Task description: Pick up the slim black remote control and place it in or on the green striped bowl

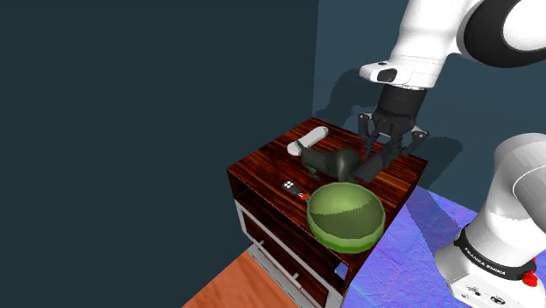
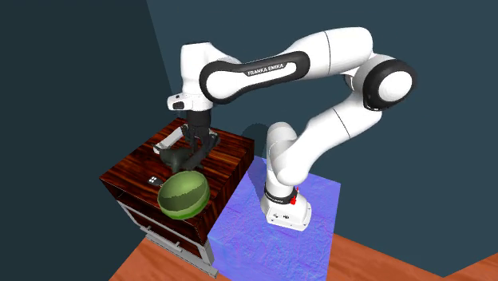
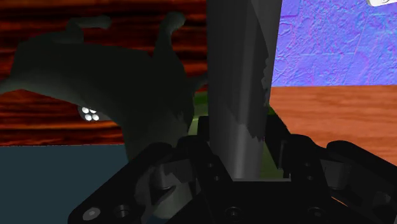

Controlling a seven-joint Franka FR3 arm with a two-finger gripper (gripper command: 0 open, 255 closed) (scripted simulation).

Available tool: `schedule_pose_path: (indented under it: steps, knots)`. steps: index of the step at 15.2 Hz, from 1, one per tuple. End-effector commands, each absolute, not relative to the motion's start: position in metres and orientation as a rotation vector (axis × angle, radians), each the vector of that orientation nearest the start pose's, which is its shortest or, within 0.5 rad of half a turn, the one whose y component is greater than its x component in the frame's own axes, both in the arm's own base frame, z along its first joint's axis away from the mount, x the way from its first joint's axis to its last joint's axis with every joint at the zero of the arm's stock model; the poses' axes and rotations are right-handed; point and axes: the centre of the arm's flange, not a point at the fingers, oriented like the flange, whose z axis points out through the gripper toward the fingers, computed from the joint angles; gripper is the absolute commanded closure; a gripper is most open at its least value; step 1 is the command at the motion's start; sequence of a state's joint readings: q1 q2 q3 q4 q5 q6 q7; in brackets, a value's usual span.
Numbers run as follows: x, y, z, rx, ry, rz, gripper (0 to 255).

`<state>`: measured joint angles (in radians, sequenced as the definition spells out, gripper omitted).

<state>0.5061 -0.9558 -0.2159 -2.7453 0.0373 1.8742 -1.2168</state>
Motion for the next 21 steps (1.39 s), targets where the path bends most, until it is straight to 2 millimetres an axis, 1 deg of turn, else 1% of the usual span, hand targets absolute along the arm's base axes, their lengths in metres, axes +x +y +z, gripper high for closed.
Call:
schedule_pose_path:
  steps: [1, 8, 18, 19, 21]
  knots:
    - [0.266, 0.111, 0.475, 2.322, 2.34, 0.255, 255]
    - [0.262, 0.204, 0.471, 2.322, 2.34, 0.255, 255]
    - [0.262, 0.204, 0.418, 2.322, 2.34, 0.255, 255]
    - [0.262, 0.204, 0.414, 2.322, 2.34, 0.255, 255]
    - [0.262, 0.204, 0.414, 2.322, 2.34, 0.255, 255]
